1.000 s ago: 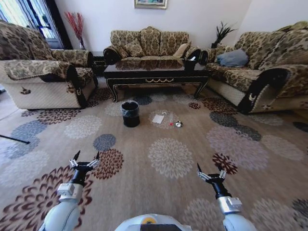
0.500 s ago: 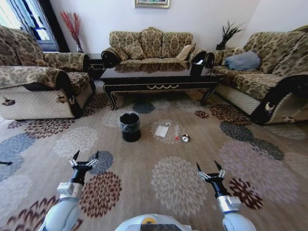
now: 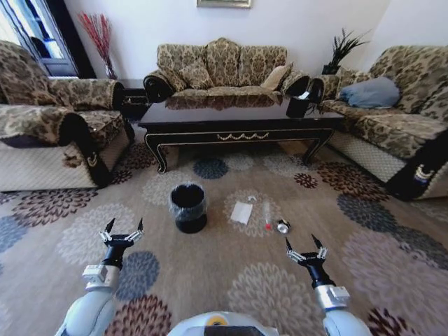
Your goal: Move to the front of the table and pick up the trash from the floor, then place it into the trash bin.
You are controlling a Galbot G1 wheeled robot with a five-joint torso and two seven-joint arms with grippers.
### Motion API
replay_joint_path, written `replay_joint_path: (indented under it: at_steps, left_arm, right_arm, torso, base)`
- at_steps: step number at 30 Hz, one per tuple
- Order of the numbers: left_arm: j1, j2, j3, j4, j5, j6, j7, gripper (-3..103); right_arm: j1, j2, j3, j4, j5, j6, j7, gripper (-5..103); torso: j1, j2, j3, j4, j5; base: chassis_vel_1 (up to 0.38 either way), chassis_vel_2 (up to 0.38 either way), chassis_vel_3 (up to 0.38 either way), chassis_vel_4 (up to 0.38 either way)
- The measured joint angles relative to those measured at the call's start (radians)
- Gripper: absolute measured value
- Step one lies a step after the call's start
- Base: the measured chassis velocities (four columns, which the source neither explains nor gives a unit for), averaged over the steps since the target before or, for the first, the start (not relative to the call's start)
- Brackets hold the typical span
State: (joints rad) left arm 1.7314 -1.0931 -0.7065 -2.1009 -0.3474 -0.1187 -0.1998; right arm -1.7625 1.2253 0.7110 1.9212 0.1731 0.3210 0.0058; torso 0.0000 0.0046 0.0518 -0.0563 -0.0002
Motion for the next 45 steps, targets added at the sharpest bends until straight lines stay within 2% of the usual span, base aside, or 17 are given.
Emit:
replay_joint_path:
  at_steps: [15, 16, 18, 19, 21, 23, 25, 28, 30, 33, 34, 35, 37, 38, 39, 41, 45]
  left_arm:
    - [-0.016, 0.005, 0.005, -0.007, -0.024, 0.022, -0.015, 100]
    - [-0.025, 0.008, 0.008, -0.007, -0.032, 0.044, -0.028, 100]
    - [-0.039, 0.016, 0.02, -0.025, -0.074, 0.175, -0.071, 100]
    - [-0.039, 0.016, 0.02, -0.025, -0.074, 0.175, -0.071, 100]
    - [-0.067, 0.03, 0.039, -0.04, -0.103, 0.267, -0.1, 100]
    - [-0.105, 0.049, 0.062, -0.041, -0.103, 0.308, -0.115, 100]
    - [-0.115, 0.056, 0.07, -0.041, -0.105, 0.317, -0.12, 100]
    - [-0.176, 0.102, 0.133, -0.061, -0.147, 0.379, -0.156, 100]
    - [-0.187, 0.11, 0.147, -0.064, -0.164, 0.396, -0.167, 100]
    - [-0.262, 0.149, 0.215, -0.076, -0.317, 0.59, -0.272, 100]
    - [-0.262, 0.149, 0.215, -0.076, -0.317, 0.59, -0.272, 100]
    - [-0.276, 0.155, 0.223, -0.082, -0.387, 0.652, -0.311, 100]
    - [-0.286, 0.16, 0.224, -0.091, -0.464, 0.709, -0.349, 100]
    - [-0.295, 0.166, 0.225, -0.091, -0.503, 0.733, -0.367, 100]
    - [-0.295, 0.166, 0.225, -0.091, -0.503, 0.733, -0.367, 100]
    - [-0.322, 0.175, 0.235, -0.076, -0.56, 0.759, -0.381, 100]
    - [-0.342, 0.175, 0.241, -0.045, -0.602, 0.77, -0.382, 100]
  right_arm:
    - [0.009, 0.011, -0.007, -0.01, -0.041, 0.012, 0.023, 100]
    - [0.009, 0.011, -0.007, -0.012, -0.041, 0.012, 0.025, 100]
    - [0.009, 0.012, -0.008, -0.014, -0.04, 0.013, 0.026, 100]
    - [0.009, 0.012, -0.008, -0.014, -0.04, 0.013, 0.026, 100]
    - [0.009, 0.013, -0.008, -0.016, -0.04, 0.014, 0.027, 100]
    - [0.007, 0.015, -0.008, -0.016, -0.042, 0.015, 0.025, 100]
    - [0.006, 0.015, -0.009, -0.016, -0.043, 0.015, 0.025, 100]
    - [0.005, 0.021, -0.009, -0.018, -0.045, 0.019, 0.024, 100]
    - [0.004, 0.021, -0.009, -0.019, -0.046, 0.019, 0.024, 100]
    - [0.006, 0.023, -0.009, -0.02, -0.046, 0.022, 0.026, 100]
    - [0.006, 0.023, -0.009, -0.02, -0.046, 0.022, 0.026, 100]
    - [0.012, 0.019, -0.013, -0.022, -0.046, 0.022, 0.026, 100]
    - [0.027, 0.006, -0.025, -0.029, -0.045, 0.02, 0.027, 100]
    - [0.031, 0.002, -0.03, -0.034, -0.044, 0.02, 0.027, 100]
    - [0.031, 0.002, -0.03, -0.034, -0.044, 0.02, 0.027, 100]
    - [0.032, 0.0, -0.034, -0.04, -0.043, 0.019, 0.027, 100]
    - [0.042, -0.013, -0.042, -0.046, -0.037, 0.017, 0.027, 100]
  torso:
    - [0.0, 0.0, 0.001, 0.0, 0.0003]
    - [0.0, 0.0, 0.0, 0.0, 0.0004]
    - [0.0, 0.0, 0.0, 0.0001, -0.0001]
    - [0.0, 0.0, 0.0, 0.0001, -0.0001]
    - [0.0, 0.0, 0.0, 0.0001, 0.0004]
    - [0.0, 0.0, 0.0, -0.0001, 0.0001]
    - [0.0, 0.0, 0.0, -0.0002, 0.0001]
    - [0.0, 0.0, 0.0, 0.0, 0.0002]
    - [0.0, 0.0, 0.0, 0.0, 0.0003]
    - [0.0, 0.0, 0.001, -0.0004, 0.0002]
    - [0.0, 0.0, 0.001, -0.0004, 0.0002]
    - [0.0, 0.0, 0.001, -0.0005, 0.0]
    - [0.0, 0.0, 0.001, 0.0004, 0.0002]
    - [0.0, 0.0, 0.001, 0.0008, 0.0004]
    - [0.0, 0.0, 0.001, 0.0008, 0.0004]
    - [0.0, 0.0, 0.001, -0.0001, 0.0003]
    - [0.0, 0.0, 0.001, 0.0001, 0.0003]
  base:
    - [-0.228, 0.219, 0.235, -0.232]
    - [-0.021, 0.056, 0.057, -0.026]
    - [0.0, 0.0, 0.0, 0.0]
    - [0.0, 0.0, 0.0, 0.0]
    - [0.0, 0.0, 0.0, 0.0]
    - [0.0, 0.0, 0.0, 0.0]
    - [0.0, 0.0, 0.0, 0.0]
    - [0.0, 0.0, 0.0, 0.0]
    - [0.0, 0.0, 0.0, 0.0]
    - [0.0, 0.0, 0.0, 0.0]
    - [0.0, 0.0, 0.0, 0.0]
    - [0.0, 0.0, 0.0, 0.0]
    - [0.0, 0.0, 0.0, 0.0]
    - [0.0, 0.0, 0.0, 0.0]
    - [0.0, 0.0, 0.0, 0.0]
    - [0.0, 0.0, 0.0, 0.0]
    - [0.0, 0.0, 0.0, 0.0]
